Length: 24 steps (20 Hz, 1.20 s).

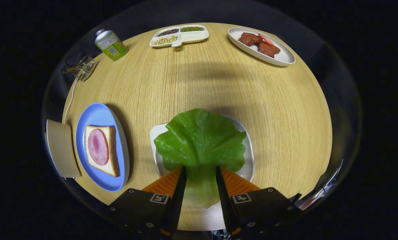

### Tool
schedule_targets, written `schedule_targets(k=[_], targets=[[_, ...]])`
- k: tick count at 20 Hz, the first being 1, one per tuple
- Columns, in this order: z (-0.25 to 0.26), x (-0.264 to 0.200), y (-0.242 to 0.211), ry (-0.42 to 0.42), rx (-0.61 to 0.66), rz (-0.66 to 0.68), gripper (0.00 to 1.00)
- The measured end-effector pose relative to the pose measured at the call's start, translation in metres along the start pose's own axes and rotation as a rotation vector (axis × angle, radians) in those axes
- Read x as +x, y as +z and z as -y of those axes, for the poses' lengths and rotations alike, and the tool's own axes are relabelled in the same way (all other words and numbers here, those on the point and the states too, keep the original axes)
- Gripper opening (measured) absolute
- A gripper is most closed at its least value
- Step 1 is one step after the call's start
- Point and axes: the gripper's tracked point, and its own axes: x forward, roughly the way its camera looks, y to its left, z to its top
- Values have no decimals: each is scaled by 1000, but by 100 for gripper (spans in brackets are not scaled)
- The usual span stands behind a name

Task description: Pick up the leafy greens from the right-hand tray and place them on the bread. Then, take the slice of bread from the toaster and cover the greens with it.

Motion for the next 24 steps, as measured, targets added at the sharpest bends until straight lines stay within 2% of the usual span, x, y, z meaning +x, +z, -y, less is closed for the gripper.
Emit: schedule_targets(k=[5, 9, 10, 14, 17, 18, 24], targets=[[3, 0, 0, -13, 11, 31, 42], [9, 0, 1, -21, 73, 68, 29], [11, 0, 1, -23, 80, 75, 21], [13, -1, 3, -18, 109, 90, 10], [7, -4, 4, 42, 166, 101, 10], [7, -7, 5, 54, 186, 111, 7], [-9, -38, 8, 99, 188, 157, 7]])
